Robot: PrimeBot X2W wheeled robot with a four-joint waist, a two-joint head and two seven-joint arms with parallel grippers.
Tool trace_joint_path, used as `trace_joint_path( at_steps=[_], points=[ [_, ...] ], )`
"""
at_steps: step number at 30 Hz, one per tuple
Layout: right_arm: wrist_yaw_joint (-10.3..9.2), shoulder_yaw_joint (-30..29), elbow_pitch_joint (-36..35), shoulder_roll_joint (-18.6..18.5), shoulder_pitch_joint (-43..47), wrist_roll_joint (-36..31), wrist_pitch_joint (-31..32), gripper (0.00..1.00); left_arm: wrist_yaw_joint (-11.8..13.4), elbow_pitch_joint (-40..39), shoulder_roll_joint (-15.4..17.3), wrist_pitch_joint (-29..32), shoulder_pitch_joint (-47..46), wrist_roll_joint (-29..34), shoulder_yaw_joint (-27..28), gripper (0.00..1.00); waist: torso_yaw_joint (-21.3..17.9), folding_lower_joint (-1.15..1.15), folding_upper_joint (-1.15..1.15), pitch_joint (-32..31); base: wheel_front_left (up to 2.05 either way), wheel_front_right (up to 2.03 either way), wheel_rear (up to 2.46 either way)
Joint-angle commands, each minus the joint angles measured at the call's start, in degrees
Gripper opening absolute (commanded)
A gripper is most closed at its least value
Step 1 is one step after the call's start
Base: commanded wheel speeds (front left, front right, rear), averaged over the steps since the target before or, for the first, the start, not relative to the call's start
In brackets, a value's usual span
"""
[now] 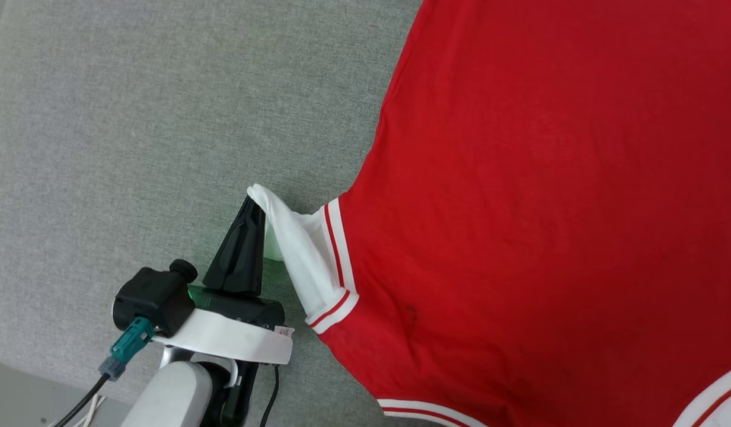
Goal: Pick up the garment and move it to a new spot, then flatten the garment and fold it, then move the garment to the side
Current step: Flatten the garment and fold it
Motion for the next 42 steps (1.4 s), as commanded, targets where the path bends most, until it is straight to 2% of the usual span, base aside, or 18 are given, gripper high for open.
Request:
trace_joint_path(
  at_steps=[1,3,9,17,24,29,30,33,38,41,42],
  points=[
    [-0.06,0.3,3.8,2.7,3.6,-0.8,2.4,0.00,-0.3,0.2,-0.2,-0.3,-0.9,0.2,0.3,0.00,0.0,-0.01,0.00,0.1,0.00,0.00,0.00],
    [-0.04,-0.1,4.0,3.7,4.0,-1.4,3.4,0.00,-0.7,0.7,-0.5,-0.4,-1.0,0.4,0.6,0.00,0.1,-0.01,0.00,0.1,0.00,0.00,0.00],
    [-0.04,0.8,0.4,2.5,2.9,-2.9,0.9,0.00,-1.4,2.1,-1.0,-0.4,-0.1,0.9,1.8,0.00,-0.8,-0.01,0.00,-1.9,0.00,0.00,0.00],
    [-0.05,6.9,-4.4,-0.9,5.3,-1.4,-2.9,0.00,-1.2,6.3,0.2,-0.3,2.8,0.1,4.0,0.00,-5.7,-0.01,0.00,-9.7,0.00,0.00,0.00],
    [-0.05,14.2,-12.9,-5.4,16.4,3.7,-2.9,0.00,0.2,9.0,2.8,0.9,7.1,-2.0,7.1,0.00,-12.6,-0.01,0.00,-16.4,0.00,0.00,0.00],
    [-0.06,14.9,-20.2,-7.3,29.7,7.8,-1.9,0.00,1.3,9.9,4.3,1.4,10.3,-3.5,9.3,0.00,-17.1,-0.01,0.00,-19.2,0.00,0.00,0.00],
    [-0.05,14.2,-22.5,-7.4,36.1,8.8,-1.8,0.00,1.8,10.2,4.8,1.7,11.3,-4.0,10.0,0.00,-18.5,-0.01,0.00,-20.0,0.00,0.00,0.00],
    [-0.05,13.3,-25.6,-5.8,45.6,10.0,-0.4,0.00,2.1,10.7,5.4,2.0,12.6,-4.6,10.9,0.00,-20.5,-0.01,0.00,-21.3,0.00,0.00,0.00],
    [-0.06,10.0,-29.4,-0.8,60.1,11.2,2.4,0.00,2.5,11.0,6.0,2.6,14.4,-5.4,11.3,0.00,-22.5,-0.01,0.00,-23.1,0.00,0.00,0.00],
    [-0.06,8.3,-30.7,2.0,65.4,11.1,3.5,0.00,2.6,10.8,6.2,3.0,15.0,-5.6,11.4,0.00,-23.4,-0.01,0.00,-23.0,0.00,0.00,0.00],
    [-0.06,7.9,-31.2,3.0,66.0,11.2,3.6,0.21,2.6,10.7,6.4,3.3,15.0,-5.6,11.3,0.00,-23.6,-0.01,0.00,-22.9,0.00,0.00,0.00]
  ],
)
